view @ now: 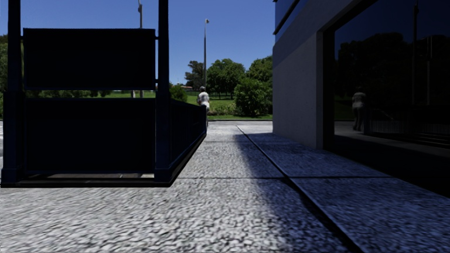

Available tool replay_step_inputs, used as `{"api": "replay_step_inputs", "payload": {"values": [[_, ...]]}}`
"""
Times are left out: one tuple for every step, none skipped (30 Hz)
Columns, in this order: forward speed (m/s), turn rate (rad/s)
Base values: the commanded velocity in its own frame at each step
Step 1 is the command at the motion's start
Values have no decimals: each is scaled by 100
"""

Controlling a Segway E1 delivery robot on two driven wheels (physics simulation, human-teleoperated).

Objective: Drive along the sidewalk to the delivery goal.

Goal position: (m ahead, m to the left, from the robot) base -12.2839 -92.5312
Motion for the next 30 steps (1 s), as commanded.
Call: {"api": "replay_step_inputs", "payload": {"values": [[200,0],[200,0],[200,0],[200,0],[200,-22],[200,-22],[200,-102],[200,-120],[200,-120],[200,-120],[200,-4],[200,-4],[200,0],[200,0],[200,0],[200,0],[200,0],[200,0],[200,0],[200,0],[200,0],[200,0],[200,0],[200,0],[200,0],[200,0],[200,0],[200,0],[200,0],[200,0]]}}
